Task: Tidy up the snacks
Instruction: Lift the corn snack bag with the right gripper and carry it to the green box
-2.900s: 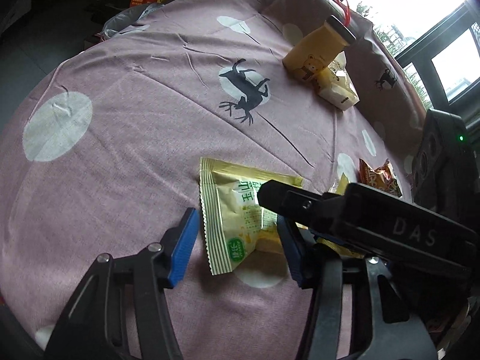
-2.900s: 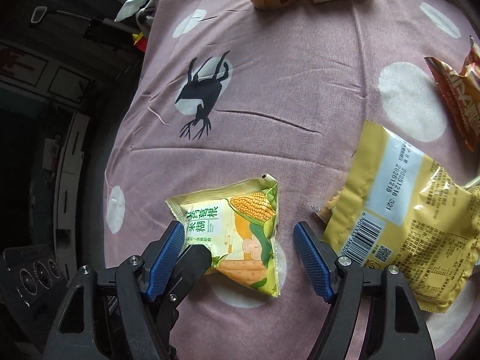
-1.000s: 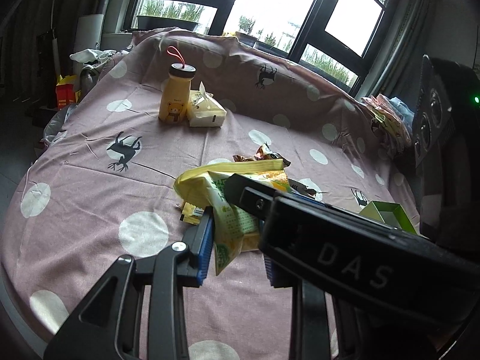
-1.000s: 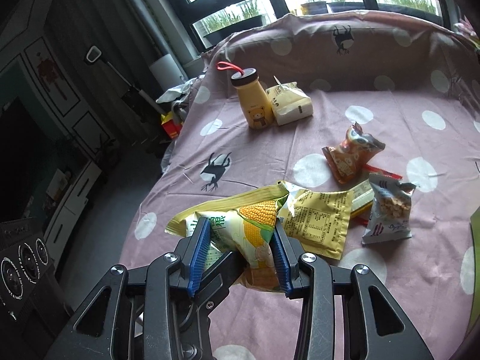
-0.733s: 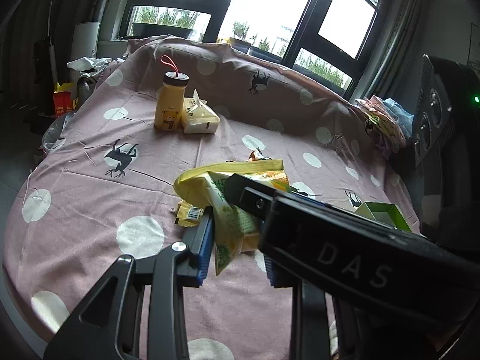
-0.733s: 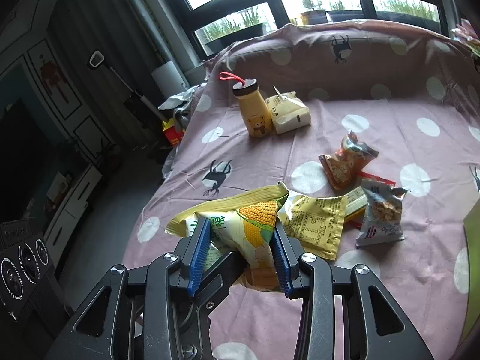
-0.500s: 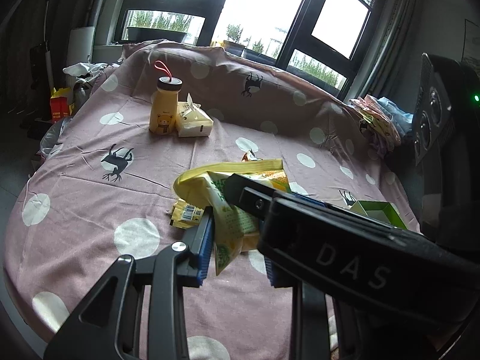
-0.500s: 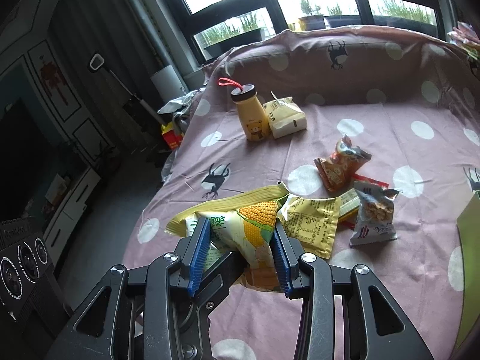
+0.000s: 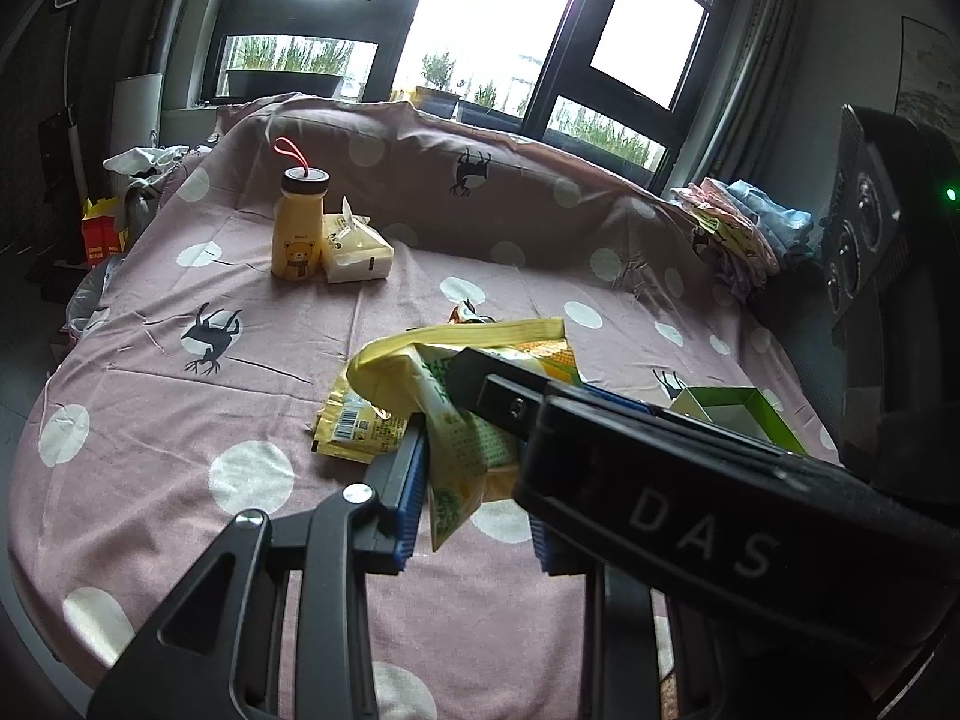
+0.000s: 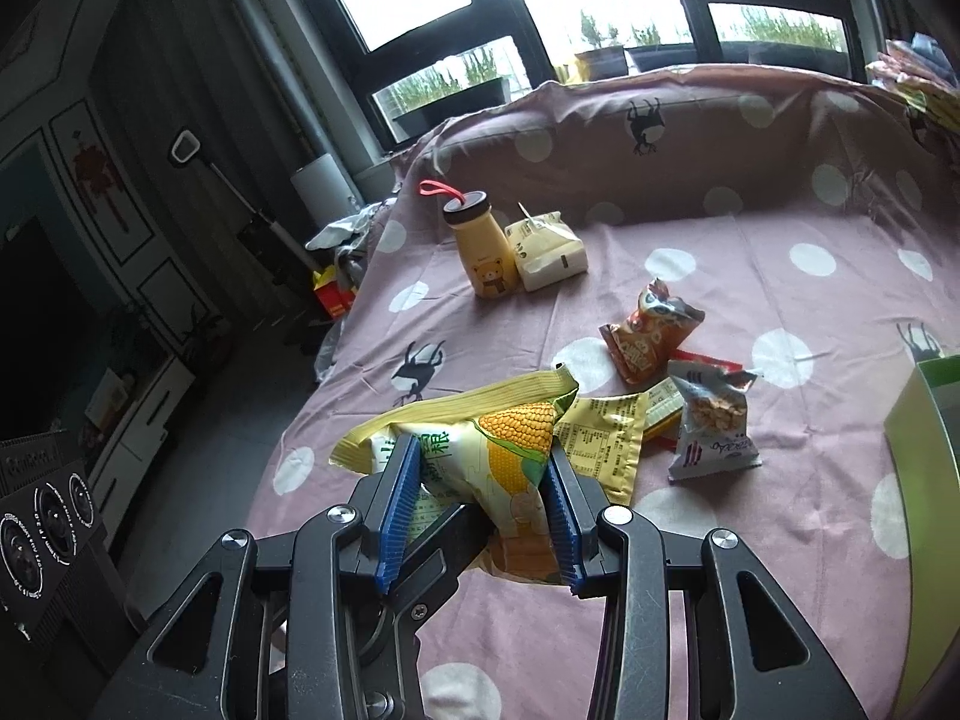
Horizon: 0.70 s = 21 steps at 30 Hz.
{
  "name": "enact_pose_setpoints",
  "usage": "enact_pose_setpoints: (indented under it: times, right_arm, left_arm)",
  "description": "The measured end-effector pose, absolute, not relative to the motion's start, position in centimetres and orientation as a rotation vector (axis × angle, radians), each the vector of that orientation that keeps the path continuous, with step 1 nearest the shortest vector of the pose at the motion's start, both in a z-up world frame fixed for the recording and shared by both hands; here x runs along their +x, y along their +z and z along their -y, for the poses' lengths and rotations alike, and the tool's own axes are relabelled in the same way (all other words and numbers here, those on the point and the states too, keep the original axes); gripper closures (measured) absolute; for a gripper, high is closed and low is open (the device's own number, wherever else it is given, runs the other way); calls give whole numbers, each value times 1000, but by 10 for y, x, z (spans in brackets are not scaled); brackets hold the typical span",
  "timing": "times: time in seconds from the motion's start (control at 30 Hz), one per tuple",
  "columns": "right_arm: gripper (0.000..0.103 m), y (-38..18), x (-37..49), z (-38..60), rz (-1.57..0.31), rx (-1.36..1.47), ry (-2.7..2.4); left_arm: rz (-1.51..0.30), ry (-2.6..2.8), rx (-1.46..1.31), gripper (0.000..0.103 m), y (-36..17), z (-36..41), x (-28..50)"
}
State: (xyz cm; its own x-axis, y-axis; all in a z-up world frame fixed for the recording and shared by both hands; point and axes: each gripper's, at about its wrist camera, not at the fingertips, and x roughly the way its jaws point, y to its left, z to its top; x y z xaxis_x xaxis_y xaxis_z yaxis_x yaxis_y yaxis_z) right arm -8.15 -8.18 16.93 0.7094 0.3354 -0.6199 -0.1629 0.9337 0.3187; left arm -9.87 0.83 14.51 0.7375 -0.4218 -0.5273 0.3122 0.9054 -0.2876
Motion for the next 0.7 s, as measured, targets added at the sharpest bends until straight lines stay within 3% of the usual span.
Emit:
enact_pose_setpoints:
  times: [0.7]
  right_arm:
    - [60,173,-87,92,-727,250,256]
  left_arm:
    - [-624,-430,-183,76,146,3,-98]
